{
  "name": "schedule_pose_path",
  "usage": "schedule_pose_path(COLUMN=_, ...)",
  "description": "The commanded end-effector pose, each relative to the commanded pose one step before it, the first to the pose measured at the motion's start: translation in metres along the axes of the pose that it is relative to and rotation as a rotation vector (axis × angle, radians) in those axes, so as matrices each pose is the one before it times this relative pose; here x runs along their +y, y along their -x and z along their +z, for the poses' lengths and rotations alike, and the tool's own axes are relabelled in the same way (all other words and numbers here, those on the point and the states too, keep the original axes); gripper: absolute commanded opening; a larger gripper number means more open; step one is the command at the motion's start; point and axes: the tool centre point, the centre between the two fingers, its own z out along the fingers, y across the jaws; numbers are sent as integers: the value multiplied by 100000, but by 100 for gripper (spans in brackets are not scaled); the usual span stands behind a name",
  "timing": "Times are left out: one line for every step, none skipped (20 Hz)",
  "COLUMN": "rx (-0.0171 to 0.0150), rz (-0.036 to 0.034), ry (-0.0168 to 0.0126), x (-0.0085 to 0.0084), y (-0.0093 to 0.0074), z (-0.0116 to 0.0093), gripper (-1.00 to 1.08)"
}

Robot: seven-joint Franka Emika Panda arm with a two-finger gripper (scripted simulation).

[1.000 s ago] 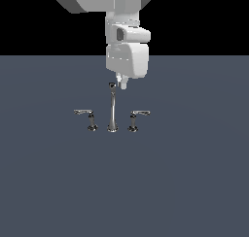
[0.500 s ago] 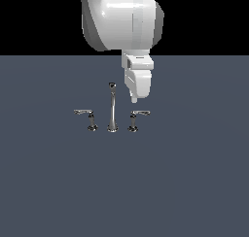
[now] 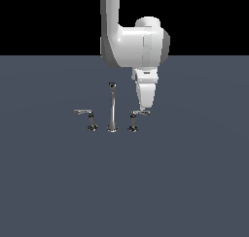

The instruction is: Turn on the faucet by rotating a designated handle.

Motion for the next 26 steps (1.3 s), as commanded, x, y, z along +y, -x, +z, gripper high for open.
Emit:
schedule_pose_path(rx=45, rz=2919, ry=-116, x=-418, y=-598, z=614, gripper=-100)
schedule_pose_path(rx=0, rz=772, ry=-6, x=-102, y=-163, z=169, gripper=-100)
schedule_pose_path(rx=-4, rz=614, ry=-5, x=-81, y=-130, z=133, gripper=-100)
schedule_pose_path(rx=-9, rz=453, ry=-4, x=-60, y=-96, z=96, gripper=-100)
schedule_pose_path(rx=-14, rz=293, ry=-3, x=-39, y=-62, z=59, gripper=-100)
schedule_pose_path(rx=-18, rz=128, ry=-2, x=-18, y=-25, z=21, gripper=-100)
schedule_pose_path(rx=0, rz=0, ry=0, x=6, y=-11, z=-17, gripper=-100)
schedule_pose_path(rx=-52, rz=-212, ry=0, x=25, y=52, z=-52, gripper=-100)
schedule_pose_path(rx=-27, rz=-288, ry=2, x=39, y=61, z=-73, gripper=-100)
schedule_pose_path(rx=-15, rz=-201, ry=1, x=28, y=41, z=-51, gripper=-100)
schedule_pose_path(rx=-6, rz=-84, ry=1, x=10, y=21, z=-19, gripper=-100)
schedule_pose_path(rx=0, rz=0, ry=0, x=0, y=0, z=0, gripper=-100)
schedule_pose_path(rx=0, rz=0, ry=0, x=0, y=0, z=0, gripper=-100)
schedule_pose_path(rx=0, rz=0, ry=0, x=0, y=0, z=0, gripper=-100)
schedule_pose_path(rx=6, rz=45, ry=-18, x=-9, y=-12, z=0, gripper=-100)
schedule_pose_path(rx=0, rz=0, ry=0, x=288, y=-123, z=-1, gripper=-100)
schedule_pose_path(rx=0, rz=0, ry=0, x=290, y=-123, z=-1, gripper=-100)
schedule_pose_path(rx=0, rz=0, ry=0, x=292, y=-124, z=-1, gripper=-100)
schedule_pose_path(rx=0, rz=0, ry=0, x=294, y=-125, z=-1, gripper=-100)
schedule_pose_path(rx=0, rz=0, ry=0, x=296, y=-126, z=-1, gripper=-100)
schedule_pose_path(rx=0, rz=0, ry=0, x=298, y=-127, z=-1, gripper=-100)
schedule_pose_path(rx=0, rz=0, ry=0, x=300, y=-128, z=-1, gripper=-100)
schedule_pose_path(rx=0, rz=0, ry=0, x=302, y=-129, z=-1, gripper=-100)
schedule_pose_path(rx=0, rz=0, ry=0, x=304, y=-130, z=-1, gripper=-100)
schedule_pose_path(rx=0, rz=0, ry=0, x=306, y=-131, z=-1, gripper=-100)
schedule_pose_path(rx=0, rz=0, ry=0, x=308, y=-133, z=-1, gripper=-100)
